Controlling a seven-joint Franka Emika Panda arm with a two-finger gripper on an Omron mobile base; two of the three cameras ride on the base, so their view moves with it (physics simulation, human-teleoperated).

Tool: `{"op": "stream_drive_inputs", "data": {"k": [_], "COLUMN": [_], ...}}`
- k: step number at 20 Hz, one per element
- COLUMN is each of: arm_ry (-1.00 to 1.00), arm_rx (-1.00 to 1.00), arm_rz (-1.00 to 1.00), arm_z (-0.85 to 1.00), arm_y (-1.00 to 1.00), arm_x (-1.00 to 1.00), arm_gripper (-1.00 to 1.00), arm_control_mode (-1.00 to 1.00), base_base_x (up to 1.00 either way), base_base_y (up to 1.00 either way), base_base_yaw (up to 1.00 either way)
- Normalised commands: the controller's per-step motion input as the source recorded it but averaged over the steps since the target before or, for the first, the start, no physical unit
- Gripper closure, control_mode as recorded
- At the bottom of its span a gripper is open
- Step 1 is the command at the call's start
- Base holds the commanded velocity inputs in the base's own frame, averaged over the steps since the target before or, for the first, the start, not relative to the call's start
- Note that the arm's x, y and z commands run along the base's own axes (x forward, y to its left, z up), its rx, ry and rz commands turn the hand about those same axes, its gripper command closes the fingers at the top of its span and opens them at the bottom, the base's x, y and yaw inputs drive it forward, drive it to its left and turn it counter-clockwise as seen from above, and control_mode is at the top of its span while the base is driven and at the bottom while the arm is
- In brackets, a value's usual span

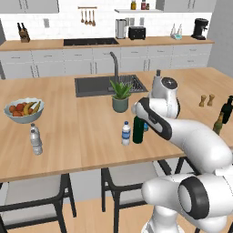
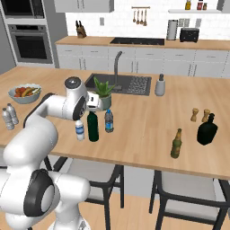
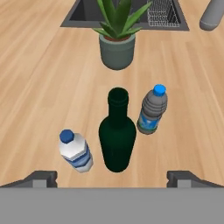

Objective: Move the plastic bottles in the middle to the plastics group, and the glass bottles in the middle to the glass group.

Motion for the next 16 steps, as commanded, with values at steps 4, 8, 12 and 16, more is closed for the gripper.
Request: {"op": "stream_drive_inputs", "data": {"k": [4,8,12,16], "arm_ry": [0.0,0.0,0.0,0.0], "arm_rx": [0.0,0.0,0.0,0.0], "arm_rz": [0.0,0.0,0.0,0.0], "arm_z": [-0.01,0.0,0.0,0.0], "arm_y": [0.0,0.0,0.0,0.0], "arm_x": [0.0,0.0,0.01,0.09], "arm_gripper": [-1.0,-1.0,-1.0,-1.0], "arm_control_mode": [-1.0,-1.0,-1.0,-1.0], "base_base_x": [0.0,0.0,0.0,0.0], "base_base_y": [0.0,0.0,0.0,0.0], "base_base_yaw": [0.0,0.0,0.0,0.0]}}
